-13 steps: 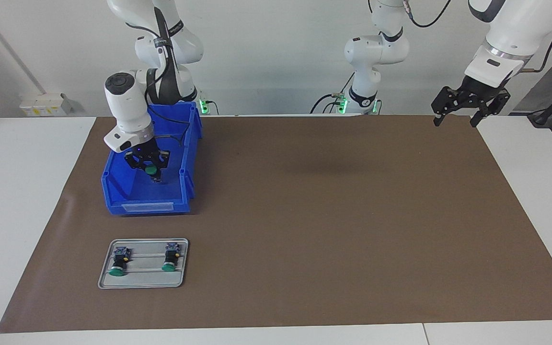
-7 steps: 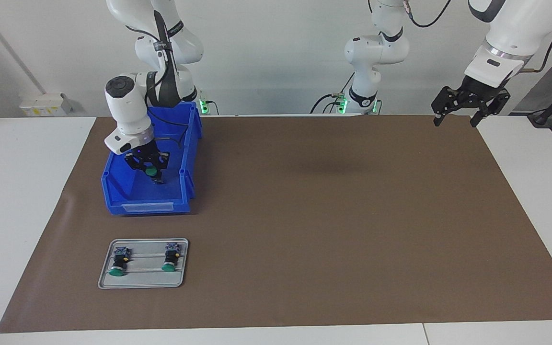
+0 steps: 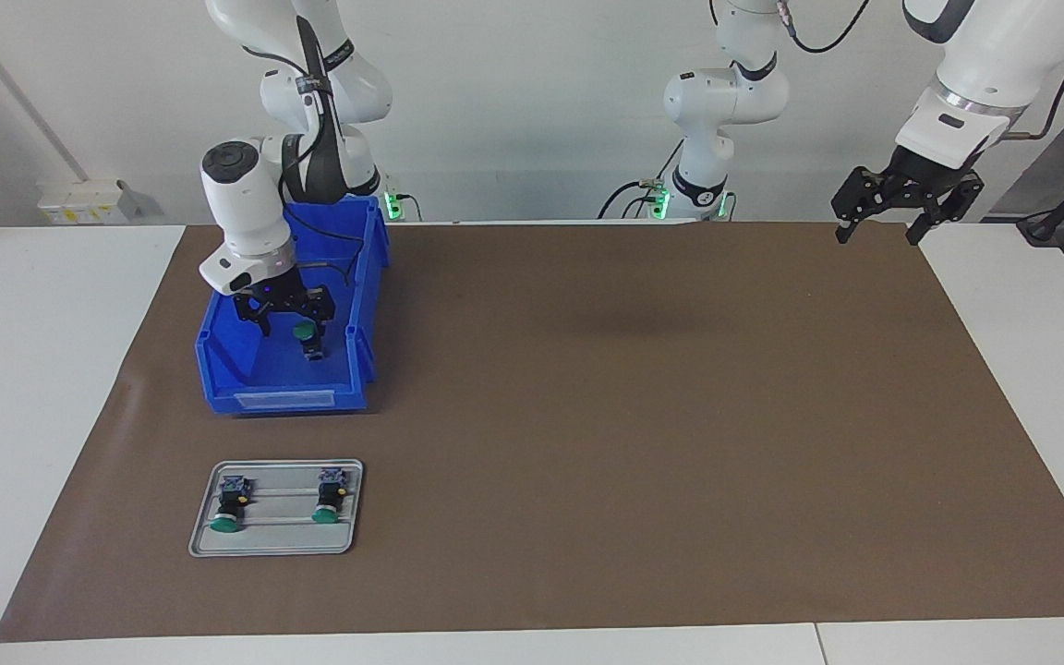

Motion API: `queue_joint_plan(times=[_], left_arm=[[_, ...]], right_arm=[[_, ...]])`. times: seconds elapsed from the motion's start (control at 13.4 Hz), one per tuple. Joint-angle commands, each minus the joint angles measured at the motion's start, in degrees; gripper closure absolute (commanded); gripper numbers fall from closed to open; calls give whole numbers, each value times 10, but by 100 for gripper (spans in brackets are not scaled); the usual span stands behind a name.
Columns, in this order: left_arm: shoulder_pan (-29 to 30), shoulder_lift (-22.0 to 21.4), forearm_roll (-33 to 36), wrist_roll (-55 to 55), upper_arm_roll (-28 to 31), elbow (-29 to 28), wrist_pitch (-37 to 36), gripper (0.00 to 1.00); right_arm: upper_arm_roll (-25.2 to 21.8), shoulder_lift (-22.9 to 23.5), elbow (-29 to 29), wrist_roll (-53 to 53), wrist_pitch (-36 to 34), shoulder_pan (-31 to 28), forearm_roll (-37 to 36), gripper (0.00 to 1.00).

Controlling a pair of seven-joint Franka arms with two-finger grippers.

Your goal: Place and press button with both arms

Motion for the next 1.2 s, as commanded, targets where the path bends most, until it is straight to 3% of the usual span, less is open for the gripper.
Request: queue_joint_plan(times=[0.0, 0.22, 0.45, 0.75, 0.9, 1.12], left_arm=[[10, -18, -7, -2, -5, -22, 7, 0], [10, -18, -7, -2, -6, -22, 7, 0], [10, -18, -7, -2, -6, -22, 7, 0], [10, -18, -7, -2, -6, -22, 7, 0], [10, -18, -7, -2, -6, -22, 7, 0], [10, -19, -7, -2, -6, -22, 7, 0]], right_arm=[[4, -5, 90, 25, -96, -3, 11, 0], [5, 2, 194, 107, -215, -3, 12, 0], [2, 7, 273, 111, -281, -11, 31, 0], [-2, 61, 405, 108, -368, -17, 46, 0], [-1, 86, 434, 102, -378, -28, 43, 0], [0, 82, 421, 88, -380, -19, 38, 0]])
